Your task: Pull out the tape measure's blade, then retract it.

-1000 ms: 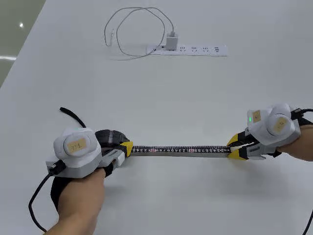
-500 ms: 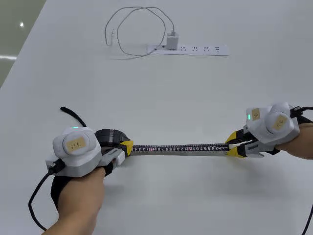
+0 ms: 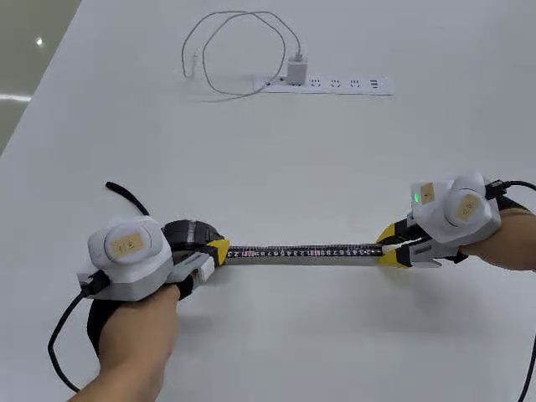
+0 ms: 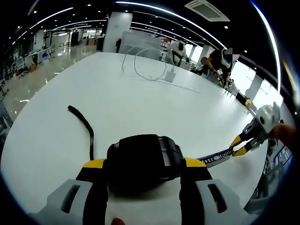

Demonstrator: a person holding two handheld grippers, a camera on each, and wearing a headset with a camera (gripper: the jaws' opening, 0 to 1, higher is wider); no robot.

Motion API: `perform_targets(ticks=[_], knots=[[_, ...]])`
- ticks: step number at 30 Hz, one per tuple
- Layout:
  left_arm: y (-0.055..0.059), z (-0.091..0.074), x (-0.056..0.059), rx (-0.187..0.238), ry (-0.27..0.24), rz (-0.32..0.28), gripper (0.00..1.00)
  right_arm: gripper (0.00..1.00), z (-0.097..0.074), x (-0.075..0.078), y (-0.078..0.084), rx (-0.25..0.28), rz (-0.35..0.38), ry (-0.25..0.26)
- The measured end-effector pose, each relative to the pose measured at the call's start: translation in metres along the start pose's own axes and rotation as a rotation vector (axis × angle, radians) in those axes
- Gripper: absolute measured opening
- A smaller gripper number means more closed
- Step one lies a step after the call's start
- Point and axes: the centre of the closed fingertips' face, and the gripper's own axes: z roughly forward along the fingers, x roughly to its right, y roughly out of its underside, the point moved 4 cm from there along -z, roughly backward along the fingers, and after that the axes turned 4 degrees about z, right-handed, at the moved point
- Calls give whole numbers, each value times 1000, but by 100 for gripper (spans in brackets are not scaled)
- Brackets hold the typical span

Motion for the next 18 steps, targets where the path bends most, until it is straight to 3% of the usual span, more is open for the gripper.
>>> perform_targets(ticks=[18], knots=[[0,0,-1,1,7,-7,58,10,8,0,-10,17,-8,-14]])
